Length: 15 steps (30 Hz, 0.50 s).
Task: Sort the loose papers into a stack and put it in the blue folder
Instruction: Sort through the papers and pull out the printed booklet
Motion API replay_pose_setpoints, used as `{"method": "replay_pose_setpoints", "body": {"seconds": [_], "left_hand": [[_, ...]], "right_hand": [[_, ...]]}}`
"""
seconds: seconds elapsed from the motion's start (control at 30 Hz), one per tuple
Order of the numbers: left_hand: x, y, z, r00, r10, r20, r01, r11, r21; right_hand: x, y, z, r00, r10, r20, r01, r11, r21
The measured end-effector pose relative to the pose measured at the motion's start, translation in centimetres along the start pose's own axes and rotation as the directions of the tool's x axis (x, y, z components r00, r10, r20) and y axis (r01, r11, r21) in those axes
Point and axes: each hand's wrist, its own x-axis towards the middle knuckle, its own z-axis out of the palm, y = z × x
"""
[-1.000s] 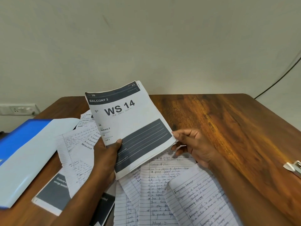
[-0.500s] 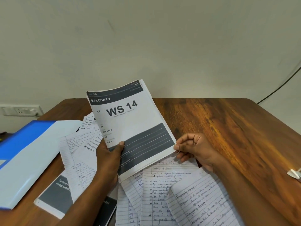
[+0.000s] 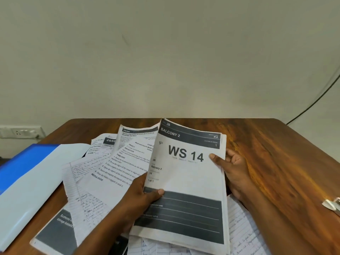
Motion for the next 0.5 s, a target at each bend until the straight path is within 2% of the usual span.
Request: {"method": "replay_pose_setpoints", "body": {"seconds": [0.2, 0.4, 0.5], "left_hand": [[-0.03, -0.01, -0.21, 1.0, -0.007, 0.021, 0.006, 0.999, 0.047], [0.28, -0.12, -0.47, 0.999, -0.042, 0.003, 0.042, 0.999, -0.035], [0.47, -0.31, -0.54, 0.999, -0.037, -0.029, 0.034, 0.996, -0.08]], "right_hand": [[0.89, 0.59, -0.45, 0.971, -0.165, -0.175, 0.153, 0.985, -0.079], [0.7, 0.65, -0.48, 0.954, -0.242, -0.179, 0.219, 0.966, -0.14], [0.41, 0.76, -0.06, 0.93, -0.349, -0.118, 0.307, 0.911, -0.277]]}}
